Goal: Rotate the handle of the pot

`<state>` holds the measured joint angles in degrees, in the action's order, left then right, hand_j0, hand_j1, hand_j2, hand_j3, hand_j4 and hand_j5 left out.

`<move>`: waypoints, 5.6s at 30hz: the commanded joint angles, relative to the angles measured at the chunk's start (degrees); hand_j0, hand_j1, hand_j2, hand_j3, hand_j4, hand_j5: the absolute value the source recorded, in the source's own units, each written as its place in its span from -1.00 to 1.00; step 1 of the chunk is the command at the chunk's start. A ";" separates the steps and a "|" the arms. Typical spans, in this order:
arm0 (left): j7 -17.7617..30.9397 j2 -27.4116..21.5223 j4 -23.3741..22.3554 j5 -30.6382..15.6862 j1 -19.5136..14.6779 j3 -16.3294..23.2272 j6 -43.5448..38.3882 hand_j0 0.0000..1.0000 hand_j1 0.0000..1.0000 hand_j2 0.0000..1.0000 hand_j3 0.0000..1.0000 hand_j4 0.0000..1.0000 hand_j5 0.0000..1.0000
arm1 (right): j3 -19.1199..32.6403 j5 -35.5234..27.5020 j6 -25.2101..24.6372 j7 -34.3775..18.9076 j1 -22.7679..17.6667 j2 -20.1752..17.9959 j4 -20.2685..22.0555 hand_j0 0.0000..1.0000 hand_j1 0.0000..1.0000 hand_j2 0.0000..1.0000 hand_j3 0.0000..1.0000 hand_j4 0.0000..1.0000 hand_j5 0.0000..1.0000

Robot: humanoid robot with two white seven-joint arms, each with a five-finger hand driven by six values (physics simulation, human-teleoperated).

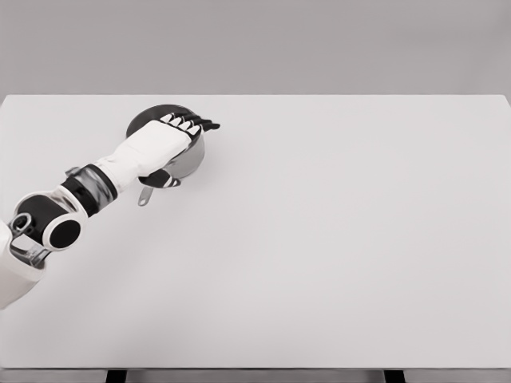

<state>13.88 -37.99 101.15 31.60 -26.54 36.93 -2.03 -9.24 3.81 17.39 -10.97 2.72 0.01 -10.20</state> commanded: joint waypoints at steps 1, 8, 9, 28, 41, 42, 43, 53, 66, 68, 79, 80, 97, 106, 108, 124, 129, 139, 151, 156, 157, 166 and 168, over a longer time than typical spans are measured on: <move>-0.17 0.11 0.01 0.39 0.00 -0.02 -0.08 1.00 1.00 1.00 1.00 1.00 1.00 | 0.01 0.06 0.01 -0.01 0.00 -0.01 0.00 1.00 1.00 1.00 1.00 1.00 1.00; -0.26 0.90 -0.07 0.74 0.62 -0.02 -0.08 1.00 1.00 1.00 1.00 1.00 1.00 | 0.01 0.06 0.01 -0.01 0.00 -0.01 0.00 1.00 1.00 1.00 1.00 1.00 1.00; -0.26 0.82 -0.07 0.74 0.62 -0.02 -0.08 1.00 1.00 1.00 1.00 1.00 1.00 | 0.01 0.06 0.01 -0.01 0.00 -0.01 0.00 1.00 1.00 1.00 1.00 1.00 1.00; 0.00 0.03 -0.34 0.92 2.20 -0.81 0.01 1.00 1.00 1.00 1.00 1.00 1.00 | 0.01 0.06 0.01 -0.01 0.00 -0.01 0.00 1.00 1.00 1.00 1.00 1.00 1.00; -0.09 -1.29 -0.51 0.92 3.08 -2.83 0.01 1.00 1.00 1.00 1.00 1.00 1.00 | 0.01 0.06 0.01 -0.01 0.00 -0.01 0.00 1.00 1.00 1.00 1.00 1.00 1.00; -0.09 -1.29 -0.51 1.01 3.08 -2.83 0.01 1.00 1.00 1.00 1.00 1.00 1.00 | 0.01 0.06 0.01 -0.01 0.00 -0.01 0.00 1.00 1.00 1.00 1.00 1.00 1.00; -0.09 -1.29 -0.51 1.45 3.16 -2.74 0.01 1.00 1.00 1.00 1.00 1.00 1.00 | 0.01 0.06 0.01 -0.01 0.00 -0.01 0.00 1.00 1.00 1.00 1.00 1.00 1.00; -0.09 -2.88 -0.43 1.80 5.10 -6.17 0.27 1.00 1.00 1.00 1.00 1.00 1.00 | 0.01 -0.03 0.01 -0.01 0.00 -0.01 0.00 1.00 1.00 1.00 1.00 1.00 1.00; -0.09 -5.78 -0.78 1.97 5.27 -7.84 0.36 1.00 1.00 1.00 1.00 1.00 1.00 | 0.01 -0.03 0.01 -0.01 0.00 -0.01 0.00 1.00 1.00 1.00 1.00 1.00 1.00; -0.09 -6.30 -1.13 1.97 5.45 -7.93 0.36 1.00 1.00 1.00 1.00 1.00 1.00 | 0.01 0.06 0.01 -0.01 0.00 -0.01 0.00 1.00 1.00 1.00 1.00 1.00 1.00; -0.09 -7.71 -3.24 1.89 5.80 -9.95 0.45 1.00 1.00 1.00 1.00 1.00 1.00 | 0.01 -0.03 0.01 -0.01 0.00 -0.01 0.00 1.00 1.00 1.00 1.00 1.00 1.00; -0.17 -7.71 -3.24 1.80 5.80 -10.21 0.45 1.00 1.00 1.00 1.00 1.00 1.00 | 0.01 0.06 0.01 -0.01 0.00 -0.01 0.00 1.00 1.00 1.00 1.00 1.00 1.00; -0.53 -7.62 -6.49 -1.10 8.79 -16.02 0.45 1.00 1.00 1.00 1.00 1.00 1.00 | 0.01 -0.03 0.01 -0.01 0.00 -0.01 0.00 1.00 1.00 1.00 1.00 1.00 1.00; -1.58 -7.53 -9.48 -1.89 8.61 -17.33 0.54 1.00 1.00 1.00 1.00 1.00 1.00 | 0.01 0.06 0.01 -0.01 0.00 -0.01 0.00 1.00 1.00 1.00 1.00 1.00 1.00; -1.58 -7.36 -10.53 -1.89 8.53 -18.04 0.54 1.00 1.00 1.00 1.00 1.00 1.00 | 0.01 -0.03 0.01 -0.01 0.00 -0.01 0.00 1.00 1.00 1.00 1.00 1.00 1.00; -2.02 -6.83 -13.61 -3.12 7.91 -20.06 1.68 1.00 1.00 1.00 1.00 1.00 1.00 | 0.01 0.06 0.01 -0.01 0.00 -0.01 0.00 1.00 1.00 1.00 1.00 1.00 1.00; -2.02 -6.74 -13.87 -3.12 7.82 -20.15 2.21 1.00 1.00 1.00 1.00 1.00 1.00 | 0.01 -0.03 0.01 -0.01 0.00 -0.01 0.00 1.00 1.00 1.00 1.00 1.00 1.00; -2.02 -6.48 -15.28 -3.21 6.94 -20.15 2.29 1.00 1.00 1.00 1.00 1.00 1.00 | 0.01 0.06 0.01 -0.01 0.00 -0.01 0.00 1.00 1.00 1.00 1.00 1.00 1.00; -1.84 -7.62 -13.44 -7.25 7.91 -20.15 5.80 1.00 1.00 1.00 1.00 1.00 1.00 | 0.01 0.06 0.01 -0.01 0.00 -0.01 0.00 1.00 1.00 1.00 1.00 1.00 1.00; -1.67 -14.47 -6.76 -16.83 10.46 -22.96 7.04 1.00 1.00 1.00 1.00 1.00 1.00 | 0.01 -0.03 0.01 -0.01 0.00 -0.01 0.00 1.00 1.00 1.00 1.00 1.00 1.00; -1.67 -15.88 -5.35 -18.41 11.42 -24.01 7.39 1.00 1.00 1.00 1.00 1.00 1.00 | 0.01 -0.03 0.01 -0.01 0.00 -0.01 0.00 1.00 1.00 1.00 1.00 1.00 1.00; -1.76 -12.72 0.01 -28.00 8.44 -21.30 37.03 1.00 1.00 1.00 1.00 1.00 1.00 | 0.01 0.06 0.01 -0.01 0.00 -0.01 0.00 1.00 1.00 1.00 1.00 1.00 1.00; -1.84 -11.67 0.01 -28.00 5.71 -15.41 37.03 1.00 1.00 1.00 1.00 1.00 1.00 | 0.01 0.06 0.01 -0.01 0.00 -0.01 0.00 1.00 1.00 1.00 1.00 1.00 1.00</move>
<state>12.10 -51.14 100.90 4.37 -20.74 16.98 32.09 -9.24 3.84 17.39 -10.97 2.72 0.01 -10.20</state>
